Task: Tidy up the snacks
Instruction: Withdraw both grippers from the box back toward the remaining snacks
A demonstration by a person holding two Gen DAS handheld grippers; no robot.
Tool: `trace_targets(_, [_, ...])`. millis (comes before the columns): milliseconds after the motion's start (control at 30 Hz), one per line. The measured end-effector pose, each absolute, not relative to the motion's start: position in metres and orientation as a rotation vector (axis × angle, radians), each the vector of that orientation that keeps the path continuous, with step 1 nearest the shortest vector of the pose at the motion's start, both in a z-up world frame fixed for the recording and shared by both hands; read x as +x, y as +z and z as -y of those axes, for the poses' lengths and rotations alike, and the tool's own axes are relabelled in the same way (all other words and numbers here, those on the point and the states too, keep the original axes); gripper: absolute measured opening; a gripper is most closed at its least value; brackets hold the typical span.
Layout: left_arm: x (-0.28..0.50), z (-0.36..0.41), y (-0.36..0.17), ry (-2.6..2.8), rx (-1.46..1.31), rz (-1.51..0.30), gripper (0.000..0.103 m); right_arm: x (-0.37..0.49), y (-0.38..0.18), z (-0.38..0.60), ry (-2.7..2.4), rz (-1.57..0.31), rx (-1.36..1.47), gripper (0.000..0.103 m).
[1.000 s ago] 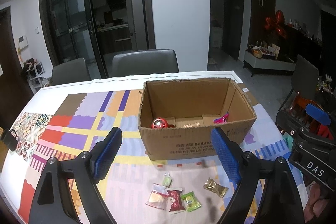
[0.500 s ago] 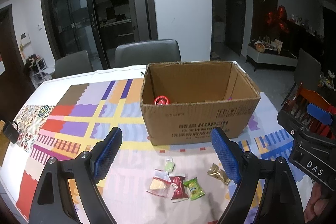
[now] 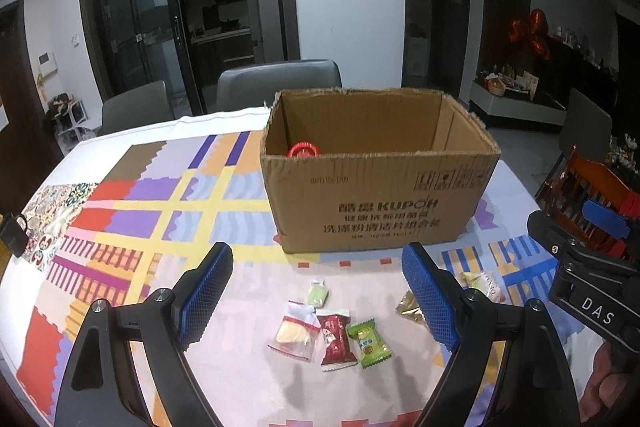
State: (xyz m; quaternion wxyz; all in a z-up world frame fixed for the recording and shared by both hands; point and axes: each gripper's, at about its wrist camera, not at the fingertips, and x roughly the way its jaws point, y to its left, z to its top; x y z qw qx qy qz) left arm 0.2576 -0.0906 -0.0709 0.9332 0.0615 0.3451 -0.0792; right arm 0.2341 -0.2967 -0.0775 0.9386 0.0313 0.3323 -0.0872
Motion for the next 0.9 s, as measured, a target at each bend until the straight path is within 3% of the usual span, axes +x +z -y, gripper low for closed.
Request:
trace_targets(433, [0.247, 0.082, -0.118, -0.164, 0.093, -0.729, 0.086, 0.229, -0.12, 0.295, -0.184, -0.734, 0.073, 0.084])
trace_targets(900, [0.243, 0.083, -0.155, -0.151, 0.131, -0.761, 0.076, 0.224, -0.16, 0.294, -0.193, -0.772, 0.064, 0.084])
